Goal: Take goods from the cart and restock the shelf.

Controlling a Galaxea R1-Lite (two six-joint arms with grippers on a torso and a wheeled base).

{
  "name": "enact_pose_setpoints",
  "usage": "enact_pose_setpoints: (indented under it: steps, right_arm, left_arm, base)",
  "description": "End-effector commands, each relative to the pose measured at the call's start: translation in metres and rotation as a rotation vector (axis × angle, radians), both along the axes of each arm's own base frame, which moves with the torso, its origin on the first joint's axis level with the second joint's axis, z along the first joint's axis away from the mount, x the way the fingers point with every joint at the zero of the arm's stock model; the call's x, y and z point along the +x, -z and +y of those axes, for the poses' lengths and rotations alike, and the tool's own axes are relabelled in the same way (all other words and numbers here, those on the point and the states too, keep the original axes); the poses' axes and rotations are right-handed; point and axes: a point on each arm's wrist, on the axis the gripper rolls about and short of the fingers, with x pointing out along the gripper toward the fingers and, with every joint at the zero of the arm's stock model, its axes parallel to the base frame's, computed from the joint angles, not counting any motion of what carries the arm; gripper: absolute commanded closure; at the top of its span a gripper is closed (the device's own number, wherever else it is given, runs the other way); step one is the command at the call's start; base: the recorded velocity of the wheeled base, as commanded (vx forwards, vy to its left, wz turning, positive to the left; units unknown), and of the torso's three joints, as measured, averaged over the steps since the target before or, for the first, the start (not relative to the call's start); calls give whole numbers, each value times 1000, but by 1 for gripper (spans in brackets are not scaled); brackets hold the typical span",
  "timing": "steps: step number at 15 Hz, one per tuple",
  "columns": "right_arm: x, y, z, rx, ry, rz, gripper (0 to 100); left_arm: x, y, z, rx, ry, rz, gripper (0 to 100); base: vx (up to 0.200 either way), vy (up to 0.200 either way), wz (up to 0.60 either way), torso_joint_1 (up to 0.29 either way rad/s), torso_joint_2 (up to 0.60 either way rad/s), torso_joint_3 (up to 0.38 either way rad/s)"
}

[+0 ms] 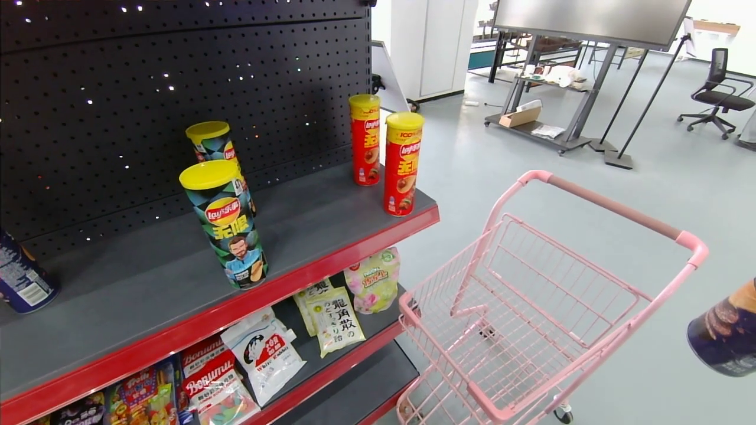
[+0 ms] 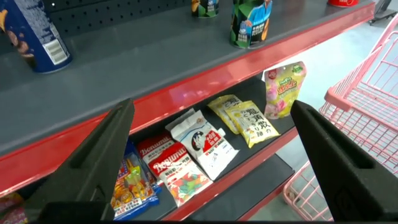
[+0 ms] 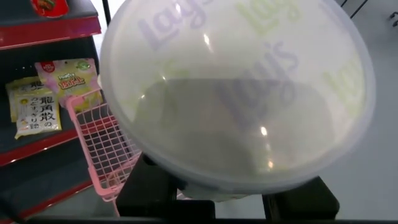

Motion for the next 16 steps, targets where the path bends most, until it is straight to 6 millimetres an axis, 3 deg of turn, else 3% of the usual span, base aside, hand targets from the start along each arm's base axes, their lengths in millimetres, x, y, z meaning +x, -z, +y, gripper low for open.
enact_pose_setpoints:
  steps: [1, 11, 16]
  right_arm:
    - [1, 0, 0, -1, -1, 3, 100]
    - [3, 1, 0, -1, 1, 13, 100]
    - [1, 8, -1, -3, 17, 25, 100]
  left_arm:
    - [0, 0, 0, 0, 0, 0, 0]
    - [0, 0, 0, -2, 0, 0, 0]
    - [0, 0, 0, 0, 0, 0, 0]
  base:
    - [0, 0, 0, 163, -359, -203]
    - [0, 0, 0, 123, -272, -154]
    - [0, 0, 600, 7, -1, -1]
